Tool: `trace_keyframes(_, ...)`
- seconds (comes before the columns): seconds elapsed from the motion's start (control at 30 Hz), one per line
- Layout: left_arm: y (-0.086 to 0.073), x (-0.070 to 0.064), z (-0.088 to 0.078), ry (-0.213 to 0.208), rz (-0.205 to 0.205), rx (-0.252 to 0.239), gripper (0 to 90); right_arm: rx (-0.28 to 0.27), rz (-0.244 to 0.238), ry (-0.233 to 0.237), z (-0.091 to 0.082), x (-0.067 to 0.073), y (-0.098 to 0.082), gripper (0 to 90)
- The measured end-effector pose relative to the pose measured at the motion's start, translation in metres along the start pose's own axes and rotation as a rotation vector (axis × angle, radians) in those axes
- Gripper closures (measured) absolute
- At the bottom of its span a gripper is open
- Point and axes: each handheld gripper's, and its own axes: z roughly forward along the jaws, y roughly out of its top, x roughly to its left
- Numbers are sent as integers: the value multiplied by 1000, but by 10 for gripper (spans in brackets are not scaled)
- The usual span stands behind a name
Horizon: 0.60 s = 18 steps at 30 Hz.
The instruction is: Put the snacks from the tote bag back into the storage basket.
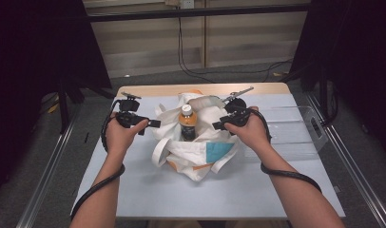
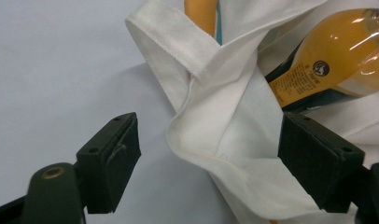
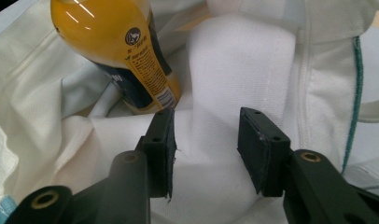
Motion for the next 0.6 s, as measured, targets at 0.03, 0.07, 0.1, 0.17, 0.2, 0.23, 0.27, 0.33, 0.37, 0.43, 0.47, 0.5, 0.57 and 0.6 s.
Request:
trace_keyframes(0.03, -1, 0, -1, 7, 3, 0, 183, 0, 3, 2, 0, 0, -1, 545)
trace_keyframes(0.07, -2, 2, -2, 10, 5, 1, 183, 0, 3, 2, 0, 0, -1, 545)
trace_keyframes(0.1, -3, 2, -3, 6, -6, 1, 177, -5, 4, 8, 0, 0, -1, 542)
trace_keyframes(0.17, -5, 4, -4, 16, -5, 5, 167, -9, 0, 12, 0, 0, -1, 520)
trace_keyframes(0.2, -6, 5, -5, 13, -10, 6, 165, -7, -1, 14, 0, 0, -1, 511)
trace_keyframes(0.23, -7, 5, -6, 15, -10, 3, 164, -4, -2, 14, 0, 1, -1, 508)
trace_keyframes(0.27, -8, 6, -6, 22, -7, 6, 164, -8, -8, 16, 0, 1, 0, 505)
trace_keyframes(0.33, -10, 7, -6, 28, -11, 4, 159, -11, -7, 18, -1, 1, 0, 500)
trace_keyframes(0.37, -11, 7, -7, 28, -12, 4, 157, -11, -7, 14, -1, 1, 1, 492)
trace_keyframes(0.43, -13, 9, -7, 38, -13, 10, 148, -16, -3, 20, -1, 0, 1, 474)
trace_keyframes(0.47, -14, 9, -7, 40, -12, 13, 146, -16, -1, 22, -1, 0, 1, 473)
trace_keyframes(0.5, -15, 10, -8, 40, -14, 10, 143, -17, -3, 21, -1, 0, 1, 472)
trace_keyframes(0.57, -17, 11, -9, 38, -23, 3, 141, -26, -3, 26, 0, 1, 2, 456)
trace_keyframes(0.6, -18, 12, -10, 37, -27, 1, 140, -27, -5, 28, 0, 2, 2, 452)
